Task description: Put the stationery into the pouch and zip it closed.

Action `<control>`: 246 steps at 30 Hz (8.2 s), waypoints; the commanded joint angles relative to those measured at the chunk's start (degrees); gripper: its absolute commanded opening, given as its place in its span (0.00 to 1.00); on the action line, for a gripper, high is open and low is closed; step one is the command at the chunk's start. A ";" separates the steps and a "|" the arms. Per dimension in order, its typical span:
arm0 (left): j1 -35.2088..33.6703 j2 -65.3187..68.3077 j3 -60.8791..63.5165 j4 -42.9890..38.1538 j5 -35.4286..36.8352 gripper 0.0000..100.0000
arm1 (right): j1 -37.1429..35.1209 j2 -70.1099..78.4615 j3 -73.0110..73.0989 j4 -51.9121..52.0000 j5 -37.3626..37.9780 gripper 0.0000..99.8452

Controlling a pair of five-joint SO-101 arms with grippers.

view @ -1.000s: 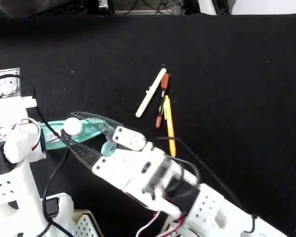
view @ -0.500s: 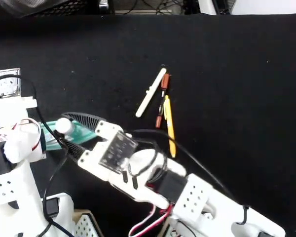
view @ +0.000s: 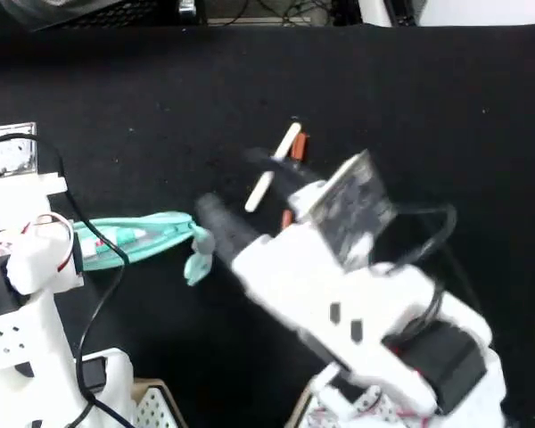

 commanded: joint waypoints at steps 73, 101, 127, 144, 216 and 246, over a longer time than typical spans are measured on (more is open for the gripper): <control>1.19 0.97 -1.27 0.35 -0.53 0.03 | 37.80 27.30 35.47 -7.21 33.85 0.25; 1.19 0.53 -1.01 0.70 -0.53 0.03 | 36.66 66.15 15.08 -14.59 30.24 0.19; 1.19 0.53 -1.01 0.70 -0.53 0.03 | 30.24 -4.79 19.74 -2.90 18.64 0.01; 1.19 0.70 -1.01 0.70 -0.53 0.03 | -16.88 -26.51 34.77 -50.73 2.99 0.01; 1.19 0.79 -1.01 0.70 -0.53 0.03 | -13.71 -26.51 25.19 -26.90 6.59 0.27; 1.19 0.62 -1.01 0.62 -0.53 0.03 | 22.95 70.73 2.24 -39.91 -29.80 0.27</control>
